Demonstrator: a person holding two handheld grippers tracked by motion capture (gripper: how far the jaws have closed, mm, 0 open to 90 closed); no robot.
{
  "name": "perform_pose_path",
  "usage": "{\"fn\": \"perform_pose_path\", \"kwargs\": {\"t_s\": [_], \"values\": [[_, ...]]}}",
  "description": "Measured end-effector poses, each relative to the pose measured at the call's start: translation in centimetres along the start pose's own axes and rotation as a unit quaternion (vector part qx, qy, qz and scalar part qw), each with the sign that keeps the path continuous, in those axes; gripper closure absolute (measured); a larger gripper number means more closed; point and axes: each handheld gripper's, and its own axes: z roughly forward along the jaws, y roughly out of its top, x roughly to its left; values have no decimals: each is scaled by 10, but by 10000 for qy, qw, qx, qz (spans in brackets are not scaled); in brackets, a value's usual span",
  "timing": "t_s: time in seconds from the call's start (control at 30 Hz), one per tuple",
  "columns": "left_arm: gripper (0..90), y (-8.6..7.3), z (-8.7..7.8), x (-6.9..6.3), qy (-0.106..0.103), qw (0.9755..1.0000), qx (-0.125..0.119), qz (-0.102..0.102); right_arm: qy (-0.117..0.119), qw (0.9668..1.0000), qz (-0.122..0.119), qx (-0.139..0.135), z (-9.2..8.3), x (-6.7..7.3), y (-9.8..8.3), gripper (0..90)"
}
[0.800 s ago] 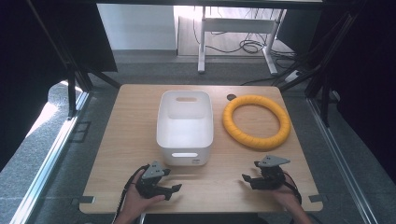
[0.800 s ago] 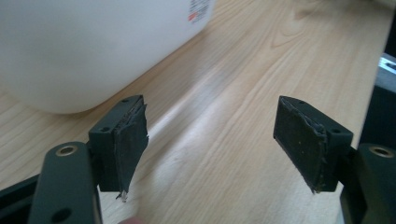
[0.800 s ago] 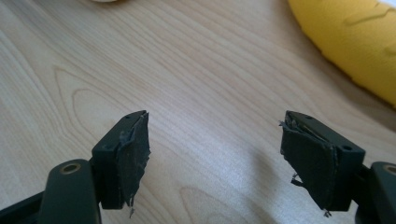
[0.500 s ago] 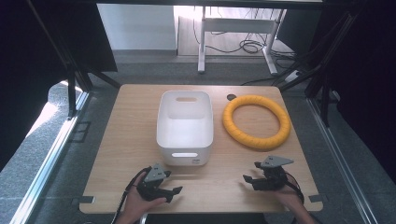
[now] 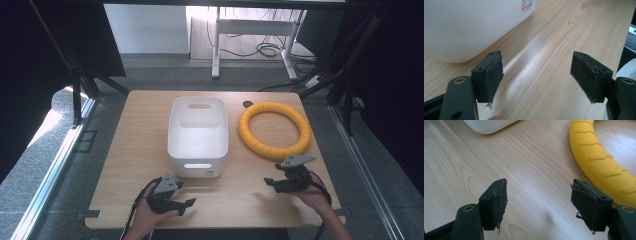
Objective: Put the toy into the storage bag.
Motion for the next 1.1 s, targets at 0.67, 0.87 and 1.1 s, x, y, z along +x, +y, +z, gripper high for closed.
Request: {"fn": "perform_pose_path", "kwargs": {"t_s": [0.67,0.87,1.1], "values": [[260,0,2,-2,-128,9999,-37,-15,-161,9842,-492,1694,37,-79,68,241],[261,0,4,-4,-150,9999,-1,10,-75,9780,-656,1981,56,-81,73,261],[261,0,3,-3,-121,9999,-16,10,45,9709,-805,2255,79,-85,69,337]]}}
